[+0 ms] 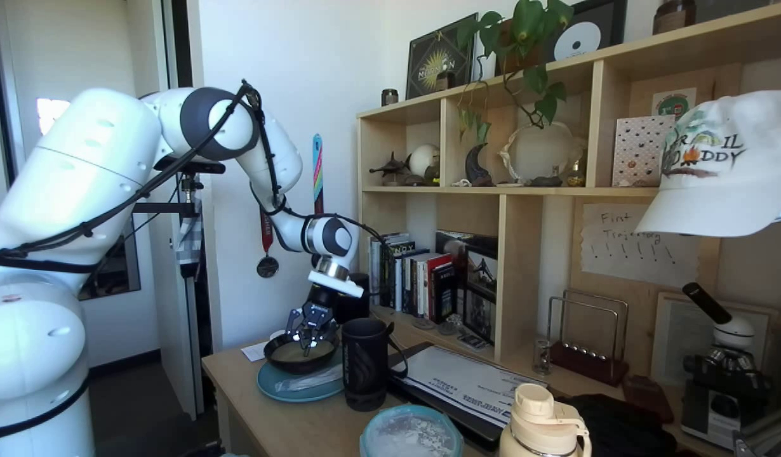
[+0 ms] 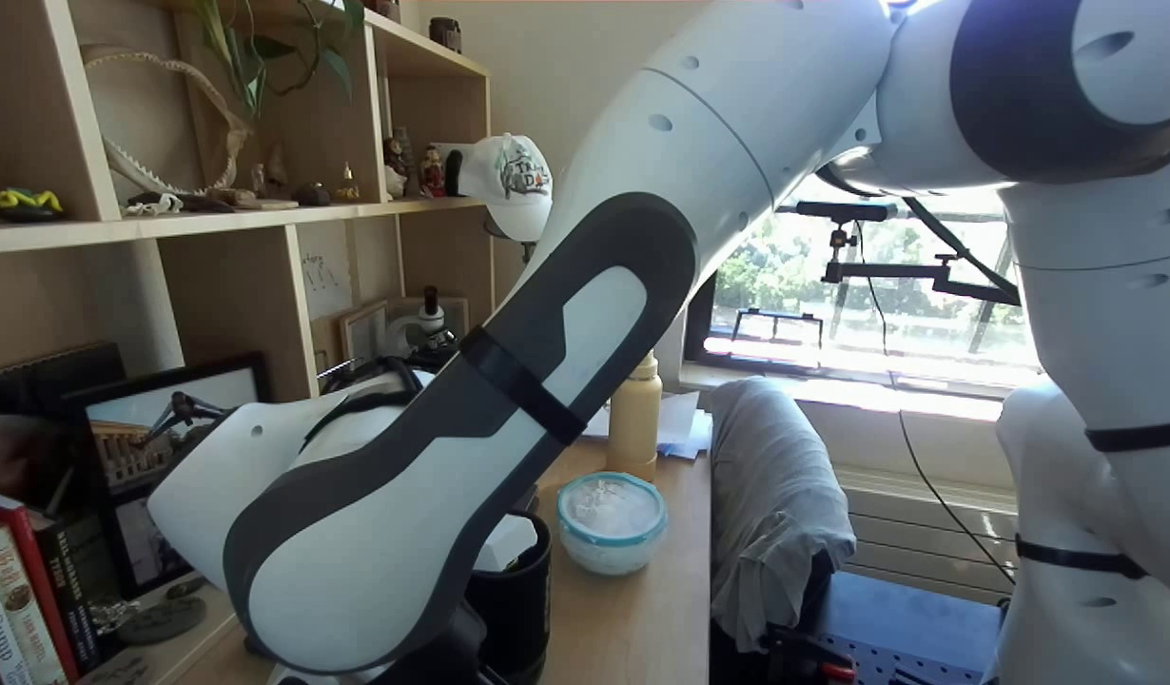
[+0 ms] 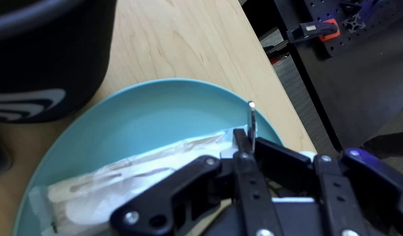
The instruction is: Take the fork from the blue plate and place it in the brown bowl
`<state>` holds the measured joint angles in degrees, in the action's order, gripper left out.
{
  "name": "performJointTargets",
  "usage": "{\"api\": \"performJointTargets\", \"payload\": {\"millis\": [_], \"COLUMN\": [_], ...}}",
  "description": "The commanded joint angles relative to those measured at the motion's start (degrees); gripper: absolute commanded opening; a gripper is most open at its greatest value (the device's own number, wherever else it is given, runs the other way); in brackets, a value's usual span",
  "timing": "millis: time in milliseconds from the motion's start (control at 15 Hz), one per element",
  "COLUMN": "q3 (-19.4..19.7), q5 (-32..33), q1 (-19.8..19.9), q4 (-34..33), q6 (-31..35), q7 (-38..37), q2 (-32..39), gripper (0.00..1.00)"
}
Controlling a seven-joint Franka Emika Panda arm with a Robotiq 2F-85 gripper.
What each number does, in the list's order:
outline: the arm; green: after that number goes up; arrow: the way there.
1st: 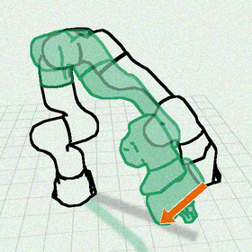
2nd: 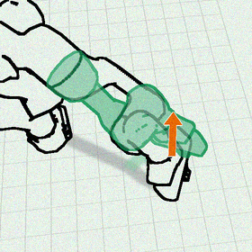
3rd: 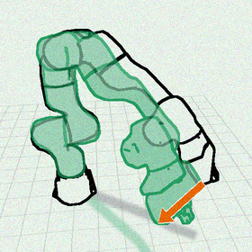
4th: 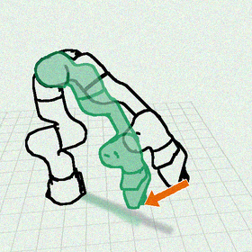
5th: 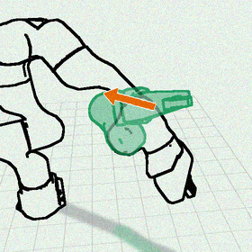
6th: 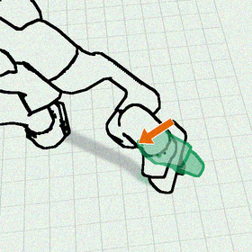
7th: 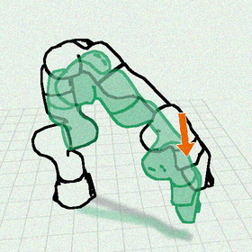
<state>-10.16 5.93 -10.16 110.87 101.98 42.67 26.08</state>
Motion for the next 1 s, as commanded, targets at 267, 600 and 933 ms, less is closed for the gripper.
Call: {"api": "performJointTargets", "payload": {"millis": [267,600,933], "q3": [-0.85,-0.87,-0.7], "q5": [1.65,1.45,1.11], "q1": [1.05,1.21,1.83], "q4": [-1.89,-1.89,-1.94], "q6": [-2.51,-2.71,-2.42], "q7": [0.48,0.25,-0.07], "q2": [1.66,1.64,0.76], "gripper": [0.38,0.76,1.0]}}
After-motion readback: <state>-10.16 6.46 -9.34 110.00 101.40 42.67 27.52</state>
